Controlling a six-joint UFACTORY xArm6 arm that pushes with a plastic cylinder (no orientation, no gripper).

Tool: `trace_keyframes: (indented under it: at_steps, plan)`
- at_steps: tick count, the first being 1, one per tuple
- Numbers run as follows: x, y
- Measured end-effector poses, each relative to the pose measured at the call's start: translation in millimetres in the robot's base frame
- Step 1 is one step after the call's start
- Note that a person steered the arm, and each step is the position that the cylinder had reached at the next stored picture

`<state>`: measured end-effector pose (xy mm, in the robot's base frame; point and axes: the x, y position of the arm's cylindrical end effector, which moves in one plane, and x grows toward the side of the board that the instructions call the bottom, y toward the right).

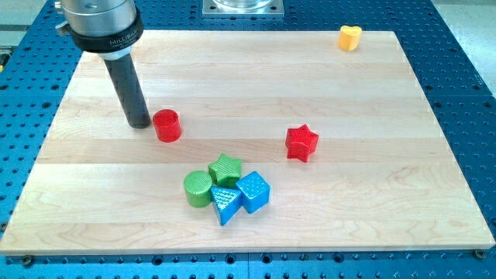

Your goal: Move the red circle at the center of the board

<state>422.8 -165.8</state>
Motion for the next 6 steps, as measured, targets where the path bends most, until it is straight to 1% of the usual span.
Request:
trace_keyframes:
  at_steps: [1, 3, 4, 5, 6]
  plan:
    - [-1, 0]
    - [31, -2]
    - [31, 70]
    - [12, 140]
    - [1, 193]
